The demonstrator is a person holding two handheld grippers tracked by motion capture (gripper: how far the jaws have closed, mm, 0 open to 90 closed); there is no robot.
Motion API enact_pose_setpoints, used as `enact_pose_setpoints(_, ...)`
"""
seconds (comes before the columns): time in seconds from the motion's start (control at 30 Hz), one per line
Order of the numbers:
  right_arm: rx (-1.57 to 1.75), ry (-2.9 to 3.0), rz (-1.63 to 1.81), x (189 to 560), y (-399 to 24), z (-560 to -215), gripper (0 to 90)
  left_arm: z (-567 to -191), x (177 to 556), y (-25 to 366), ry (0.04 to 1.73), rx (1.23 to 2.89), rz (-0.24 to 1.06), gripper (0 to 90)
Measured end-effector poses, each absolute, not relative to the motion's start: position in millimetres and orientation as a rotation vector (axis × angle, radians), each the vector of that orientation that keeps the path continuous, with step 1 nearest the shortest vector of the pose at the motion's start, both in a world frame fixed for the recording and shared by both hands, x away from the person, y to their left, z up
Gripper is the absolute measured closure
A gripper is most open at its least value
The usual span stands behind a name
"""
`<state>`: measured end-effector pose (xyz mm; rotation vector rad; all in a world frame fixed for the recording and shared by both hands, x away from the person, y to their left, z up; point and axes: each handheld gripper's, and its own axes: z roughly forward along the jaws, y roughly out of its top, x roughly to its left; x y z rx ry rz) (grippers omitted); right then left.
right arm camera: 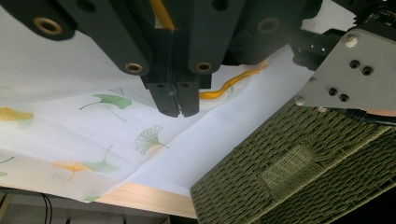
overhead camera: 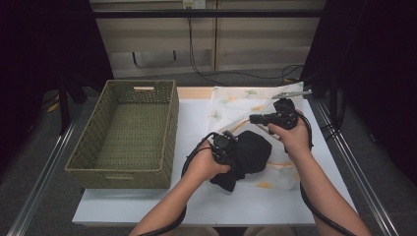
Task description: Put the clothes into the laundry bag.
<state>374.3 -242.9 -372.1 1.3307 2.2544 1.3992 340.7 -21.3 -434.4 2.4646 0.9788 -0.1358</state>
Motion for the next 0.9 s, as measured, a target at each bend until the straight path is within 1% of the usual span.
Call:
enact_pose_setpoints(0.07,1.333,2.252,1.398,374.1,-243.7,-372.1,89.6,-434.1,341.1,-21.4,0.998,2.443,-0.141,69.7)
enact_pose_setpoints(0.23,1.336,2.255,1.42,374.2,-242.7,-371.5,89.6,-430.6,342.8,-21.0,1.038,2.376,-0.14,73.1)
enact_pose_setpoints(0.43,1.336,2.254,1.429,374.9,-241.9,-371.4,89.6,-424.4,345.2,-25.0,1.074,2.285,-0.113,73.7)
enact_pose_setpoints(0.53,1.328,2.257,1.432,375.4,-241.8,-371.9,89.7,-423.1,348.2,-27.1,1.087,2.287,-0.121,73.7)
enact_pose_setpoints(0.77,1.333,2.257,1.431,374.6,-240.4,-371.5,89.7,-421.3,352.1,-34.5,1.126,2.215,-0.102,73.6)
enact_pose_setpoints(0.9,1.333,2.259,1.437,374.6,-239.7,-371.6,89.7,-420.8,354.5,-38.0,1.158,2.156,-0.054,73.5)
